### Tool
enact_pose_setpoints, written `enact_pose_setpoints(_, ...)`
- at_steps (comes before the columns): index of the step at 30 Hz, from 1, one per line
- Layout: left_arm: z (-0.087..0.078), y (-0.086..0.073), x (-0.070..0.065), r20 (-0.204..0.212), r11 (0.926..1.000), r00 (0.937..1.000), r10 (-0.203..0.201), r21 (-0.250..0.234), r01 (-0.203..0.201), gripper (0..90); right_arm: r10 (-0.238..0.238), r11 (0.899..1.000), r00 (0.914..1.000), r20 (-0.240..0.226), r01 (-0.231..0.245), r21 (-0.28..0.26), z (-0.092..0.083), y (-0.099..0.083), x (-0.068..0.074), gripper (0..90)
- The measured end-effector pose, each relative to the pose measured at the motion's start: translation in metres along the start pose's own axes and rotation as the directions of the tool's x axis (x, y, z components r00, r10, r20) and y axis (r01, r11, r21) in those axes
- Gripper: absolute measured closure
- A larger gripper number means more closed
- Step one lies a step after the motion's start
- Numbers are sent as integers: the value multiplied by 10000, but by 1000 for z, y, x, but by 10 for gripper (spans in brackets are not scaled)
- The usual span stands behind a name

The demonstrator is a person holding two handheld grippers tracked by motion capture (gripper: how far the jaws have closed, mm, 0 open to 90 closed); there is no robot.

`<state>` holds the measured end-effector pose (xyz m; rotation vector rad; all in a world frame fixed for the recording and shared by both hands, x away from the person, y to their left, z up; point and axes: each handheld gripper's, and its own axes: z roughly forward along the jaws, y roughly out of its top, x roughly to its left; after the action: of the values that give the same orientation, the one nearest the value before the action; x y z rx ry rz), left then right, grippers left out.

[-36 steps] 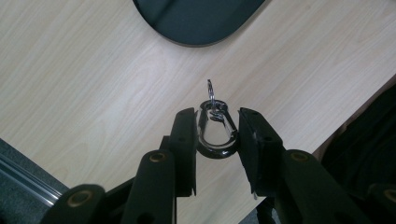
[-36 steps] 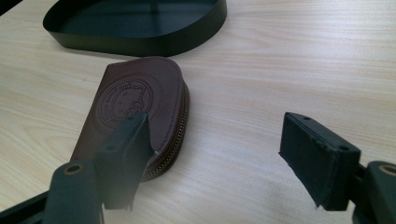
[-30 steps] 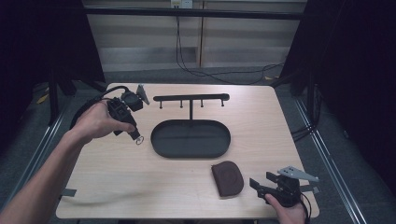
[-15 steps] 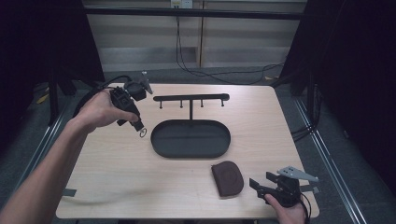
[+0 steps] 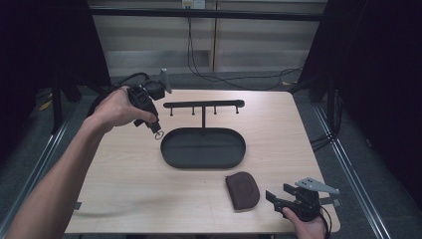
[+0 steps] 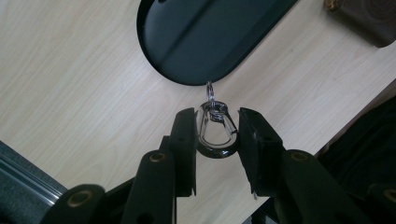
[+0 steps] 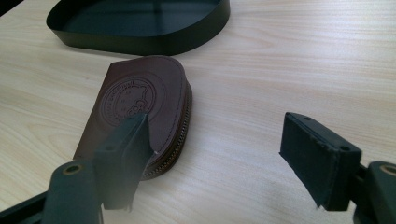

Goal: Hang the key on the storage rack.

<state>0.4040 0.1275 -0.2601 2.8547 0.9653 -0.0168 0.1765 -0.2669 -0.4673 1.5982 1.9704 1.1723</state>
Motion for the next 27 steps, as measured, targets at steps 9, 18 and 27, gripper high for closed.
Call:
enact_pose_setpoints(9,-9,12,0,-18,10000,10000,-31,-69,31,682,25,10000,10000,-32,-25,10,0,0,0,243)
enact_pose_setpoints(18,-13,24,0,107,9998,9999,29,-206,-27,682,28,10000,10000,-61,-28,11,0,0,-1,243)
enact_pose_setpoints(27,-17,36,4,167,9997,9999,7,-256,-3,682,24,10000,10000,-87,-23,43,1,0,-1,242)
